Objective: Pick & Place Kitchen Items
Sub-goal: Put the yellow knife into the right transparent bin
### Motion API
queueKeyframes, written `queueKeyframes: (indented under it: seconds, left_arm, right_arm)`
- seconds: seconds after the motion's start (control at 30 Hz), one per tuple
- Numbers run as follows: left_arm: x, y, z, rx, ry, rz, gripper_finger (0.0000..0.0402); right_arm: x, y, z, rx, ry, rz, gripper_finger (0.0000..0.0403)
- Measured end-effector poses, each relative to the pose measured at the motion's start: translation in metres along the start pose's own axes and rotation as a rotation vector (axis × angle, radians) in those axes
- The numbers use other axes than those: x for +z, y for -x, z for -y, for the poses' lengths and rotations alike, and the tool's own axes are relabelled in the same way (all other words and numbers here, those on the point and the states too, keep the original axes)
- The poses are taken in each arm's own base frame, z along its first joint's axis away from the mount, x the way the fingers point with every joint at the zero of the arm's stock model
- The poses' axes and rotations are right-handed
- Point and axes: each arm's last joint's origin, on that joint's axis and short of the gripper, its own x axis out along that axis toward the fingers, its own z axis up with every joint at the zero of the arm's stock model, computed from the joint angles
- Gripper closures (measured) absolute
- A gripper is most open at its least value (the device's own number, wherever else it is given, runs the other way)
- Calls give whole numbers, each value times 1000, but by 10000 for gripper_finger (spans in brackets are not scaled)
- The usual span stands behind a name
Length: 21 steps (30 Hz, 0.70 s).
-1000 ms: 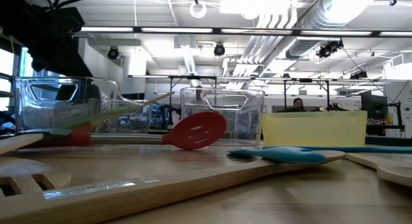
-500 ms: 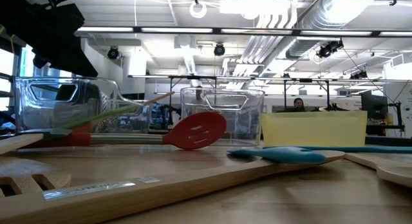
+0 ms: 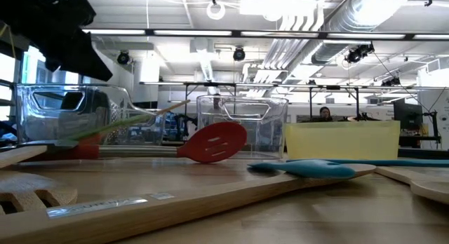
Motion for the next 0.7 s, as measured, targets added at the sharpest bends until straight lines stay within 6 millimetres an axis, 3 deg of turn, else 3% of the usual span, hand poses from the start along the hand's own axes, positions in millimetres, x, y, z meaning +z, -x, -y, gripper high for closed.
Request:
queueKeyframes:
  seconds: [0.27, 0.4, 0.7]
  left_arm:
    - [5, 0, 4, -11, 29, 52, 232]
    - [5, 0, 3, 5, 29, 69, 227]
    - [5, 0, 3, 6, 22, 69, 226]
  right_arm:
    - [-4, 1, -1, 23, -13, -39, 110]
    - [-14, 5, -1, 96, 17, -138, 110]
    - [-30, 17, -10, 392, -156, -389, 110]
